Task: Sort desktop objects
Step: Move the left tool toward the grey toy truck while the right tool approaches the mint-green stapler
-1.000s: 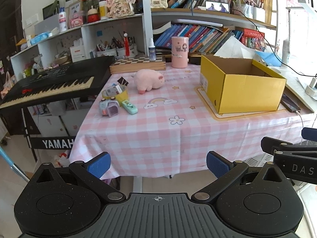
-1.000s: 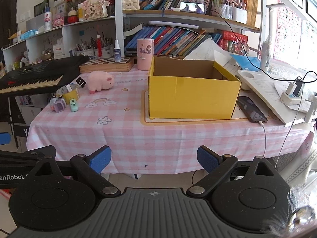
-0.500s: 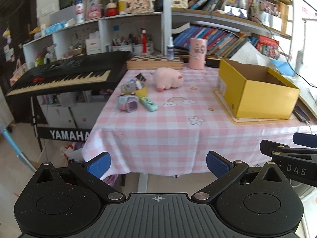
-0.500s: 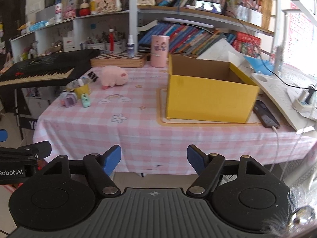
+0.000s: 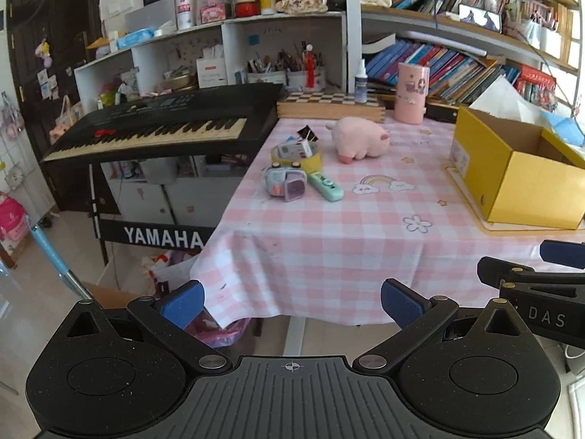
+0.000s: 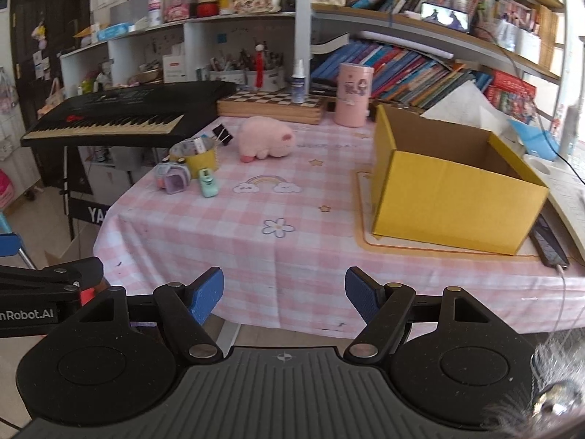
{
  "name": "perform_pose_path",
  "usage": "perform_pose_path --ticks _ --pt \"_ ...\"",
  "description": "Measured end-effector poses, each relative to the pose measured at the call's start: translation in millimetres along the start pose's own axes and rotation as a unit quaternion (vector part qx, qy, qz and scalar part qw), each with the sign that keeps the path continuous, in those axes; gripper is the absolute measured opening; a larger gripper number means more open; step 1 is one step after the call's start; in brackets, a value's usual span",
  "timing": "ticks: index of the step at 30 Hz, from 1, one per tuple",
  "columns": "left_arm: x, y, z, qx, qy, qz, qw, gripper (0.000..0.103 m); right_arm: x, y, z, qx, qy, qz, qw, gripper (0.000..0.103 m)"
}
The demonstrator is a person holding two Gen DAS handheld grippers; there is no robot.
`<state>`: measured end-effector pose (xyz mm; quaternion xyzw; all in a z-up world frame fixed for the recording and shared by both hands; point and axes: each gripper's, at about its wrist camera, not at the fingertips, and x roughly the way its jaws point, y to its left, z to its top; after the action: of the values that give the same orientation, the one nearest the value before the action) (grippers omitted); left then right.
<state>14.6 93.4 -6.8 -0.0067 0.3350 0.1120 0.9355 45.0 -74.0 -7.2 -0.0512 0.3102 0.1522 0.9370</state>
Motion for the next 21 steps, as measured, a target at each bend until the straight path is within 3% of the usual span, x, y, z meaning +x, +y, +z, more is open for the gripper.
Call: perform_pose_path --ticks 10,21 --pt "29 1 24 0.001 0.0 0.008 1.0 0.103 34 4 21 -0.014 0.005 0.024 1.0 0.073" --pt "81 10 65 -0.031 0.017 0.022 0.9991 0.102 91 3 70 -0.021 0.005 0.054 0.998 0.069"
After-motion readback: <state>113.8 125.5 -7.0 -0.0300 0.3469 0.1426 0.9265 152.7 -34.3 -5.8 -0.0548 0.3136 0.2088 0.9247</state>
